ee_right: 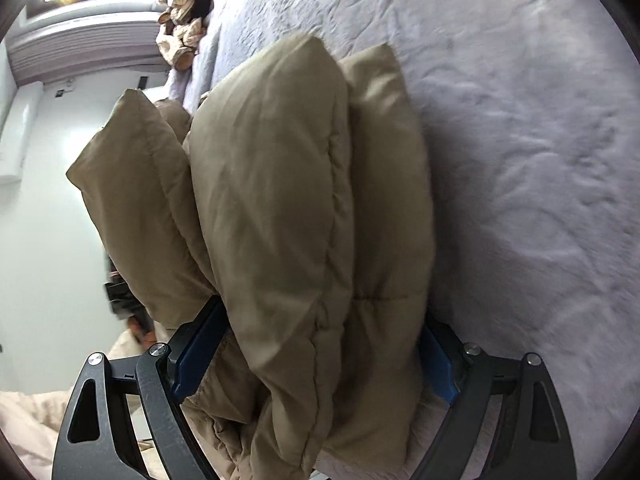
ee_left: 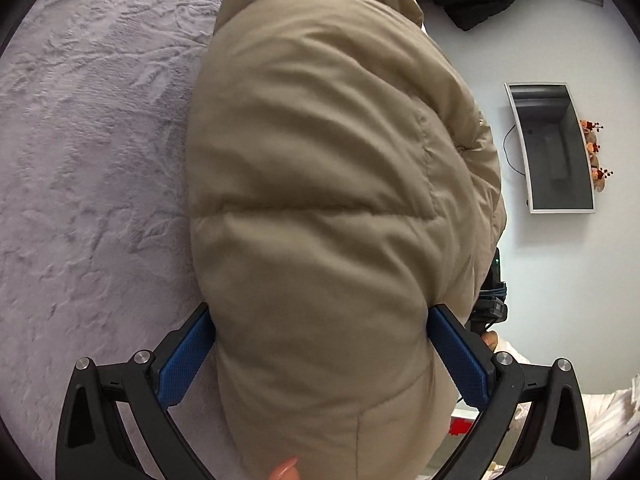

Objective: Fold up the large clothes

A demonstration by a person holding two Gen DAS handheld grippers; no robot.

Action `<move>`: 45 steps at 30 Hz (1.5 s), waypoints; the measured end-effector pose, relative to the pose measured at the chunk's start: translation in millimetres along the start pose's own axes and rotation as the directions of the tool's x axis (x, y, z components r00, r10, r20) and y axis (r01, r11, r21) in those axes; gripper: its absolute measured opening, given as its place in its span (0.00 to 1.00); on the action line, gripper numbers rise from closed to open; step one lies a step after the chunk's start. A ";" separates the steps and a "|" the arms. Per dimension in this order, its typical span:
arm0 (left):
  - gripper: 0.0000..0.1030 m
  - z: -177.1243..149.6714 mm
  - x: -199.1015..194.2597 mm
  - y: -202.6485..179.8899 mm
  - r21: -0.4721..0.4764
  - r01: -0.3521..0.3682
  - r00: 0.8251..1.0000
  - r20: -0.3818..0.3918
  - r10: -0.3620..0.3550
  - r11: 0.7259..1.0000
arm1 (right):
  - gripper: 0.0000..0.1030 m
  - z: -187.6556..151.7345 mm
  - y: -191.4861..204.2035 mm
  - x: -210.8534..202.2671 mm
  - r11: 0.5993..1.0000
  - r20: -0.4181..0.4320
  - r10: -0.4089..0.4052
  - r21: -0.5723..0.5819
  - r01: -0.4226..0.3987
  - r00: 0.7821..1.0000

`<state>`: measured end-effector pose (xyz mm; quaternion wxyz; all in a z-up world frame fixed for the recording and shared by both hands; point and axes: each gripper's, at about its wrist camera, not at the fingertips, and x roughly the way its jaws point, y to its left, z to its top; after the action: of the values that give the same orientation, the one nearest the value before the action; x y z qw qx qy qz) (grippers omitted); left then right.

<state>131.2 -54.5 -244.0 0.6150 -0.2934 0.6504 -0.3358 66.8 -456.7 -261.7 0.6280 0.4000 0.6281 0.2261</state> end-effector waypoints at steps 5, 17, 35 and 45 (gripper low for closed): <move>1.00 1.1 14.3 -0.3 -0.035 -0.013 1.000 0.013 0.013 0.999 | 1.00 8.8 5.1 20.8 0.997 -0.036 0.072 0.008 -0.072 0.997; 0.85 -20.4 7.5 -61.3 -0.002 -0.100 0.989 0.109 0.100 0.995 | 0.69 2.6 30.4 26.1 0.997 0.018 0.055 0.061 -0.056 0.998; 0.85 7.9 -170.7 -27.5 0.124 -0.160 0.960 0.251 0.125 0.979 | 0.64 -51.2 162.1 82.2 0.988 0.137 0.106 -0.126 -0.089 0.985; 0.85 17.3 -203.5 78.4 0.000 -0.240 0.938 0.259 0.232 0.971 | 0.64 -20.6 191.2 208.1 0.991 0.061 0.062 -0.124 -0.054 0.996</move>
<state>165.5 153.1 -184.1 0.7346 -0.2445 0.5900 -0.2291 111.3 -178.1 -235.6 0.6644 0.3858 0.5807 0.2693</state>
